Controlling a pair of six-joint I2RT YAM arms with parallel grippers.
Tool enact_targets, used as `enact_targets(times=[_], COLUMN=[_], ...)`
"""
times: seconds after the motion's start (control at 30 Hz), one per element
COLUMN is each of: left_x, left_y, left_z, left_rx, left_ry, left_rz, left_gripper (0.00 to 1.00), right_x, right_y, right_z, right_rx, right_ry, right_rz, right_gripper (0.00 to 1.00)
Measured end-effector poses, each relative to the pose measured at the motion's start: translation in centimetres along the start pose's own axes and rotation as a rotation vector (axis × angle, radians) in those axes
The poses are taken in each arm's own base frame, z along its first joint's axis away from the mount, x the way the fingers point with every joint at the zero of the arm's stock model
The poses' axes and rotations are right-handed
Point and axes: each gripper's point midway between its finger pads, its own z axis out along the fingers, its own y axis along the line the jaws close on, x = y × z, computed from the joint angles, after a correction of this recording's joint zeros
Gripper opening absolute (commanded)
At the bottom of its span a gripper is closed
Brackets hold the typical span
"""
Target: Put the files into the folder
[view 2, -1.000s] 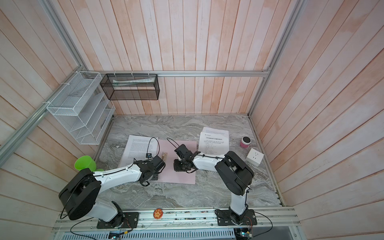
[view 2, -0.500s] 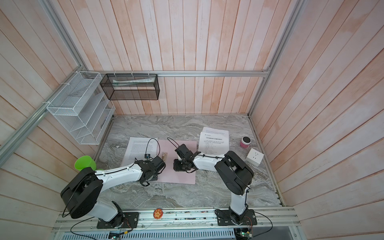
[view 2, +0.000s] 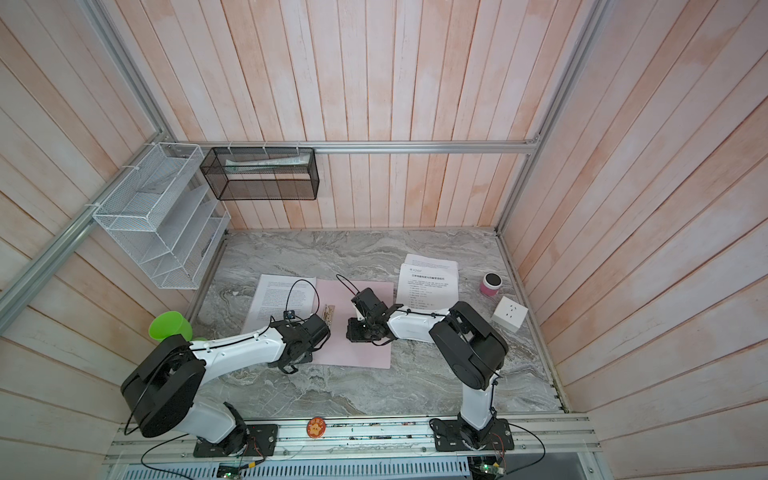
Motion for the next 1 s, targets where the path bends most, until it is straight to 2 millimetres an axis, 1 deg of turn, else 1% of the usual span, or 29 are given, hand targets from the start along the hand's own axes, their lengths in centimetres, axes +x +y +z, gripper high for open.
enact_targets(times=[0.07,0.17,0.23,0.37,0.4,0.43,0.47,0.53,0.6,0.67,0.73,0.8,0.87,1.0], left_x=[0.1,-0.4,-1.9,-6.4,-7.6,-8.3,-9.1,-10.2,-11.4,-12.0,-12.2,-12.6,-12.7,-11.9], left_y=[0.0,-0.3,-1.5,-4.5,-5.2,-5.7,-6.2,-7.0,-7.9,-8.3,-8.5,-9.3,-10.3,-11.8], left_z=[-0.2,-1.5,-3.1,-7.2,-8.3,-9.1,-9.8,-10.4,-10.0,-8.9,-7.8,-6.6,-5.5,-3.2], left_rx=[-0.006,-0.012,0.021,0.151,0.194,0.226,0.267,0.329,0.396,0.449,0.467,0.483,0.498,0.501], left_ry=[0.002,-0.009,-0.048,-0.155,-0.188,-0.210,-0.232,-0.255,-0.272,-0.272,-0.262,-0.250,-0.235,-0.193], left_rz=[0.013,0.057,0.070,0.050,0.039,0.029,0.019,0.004,-0.022,-0.044,-0.046,-0.044,-0.033,-0.005], left_gripper=[0.79,0.81,0.82,0.83,0.83,0.83,0.83,0.81,0.78,0.72,0.67,0.61,0.58,0.50], right_x=[0.0,-0.2,-0.3,-1.5,-2.4,-3.0,-4.0,-6.1,-8.2,-10.0,-10.9,-11.4,-11.5,-11.4], right_y=[0.0,-0.1,-0.2,-0.2,0.0,0.3,0.6,1.2,1.5,1.4,1.1,0.4,-0.2,-0.3], right_z=[0.0,0.0,-0.1,-0.6,-1.0,-1.2,-1.7,-2.6,-3.5,-4.6,-5.1,-5.4,-5.6,-6.0], right_rx=[-0.001,-0.006,-0.009,-0.004,-0.006,-0.009,-0.015,-0.025,-0.031,-0.030,-0.026,-0.017,-0.008,-0.005], right_ry=[-0.002,-0.003,-0.003,-0.016,-0.029,-0.038,-0.056,-0.096,-0.137,-0.171,-0.188,-0.197,-0.195,-0.189], right_rz=[0.000,0.003,0.006,-0.006,-0.013,-0.018,-0.026,-0.042,-0.055,-0.059,-0.055,-0.042,-0.030,-0.018], right_gripper=[0.27,0.27,0.27,0.27,0.27,0.27,0.28,0.28,0.28,0.28,0.28,0.28,0.27,0.27])
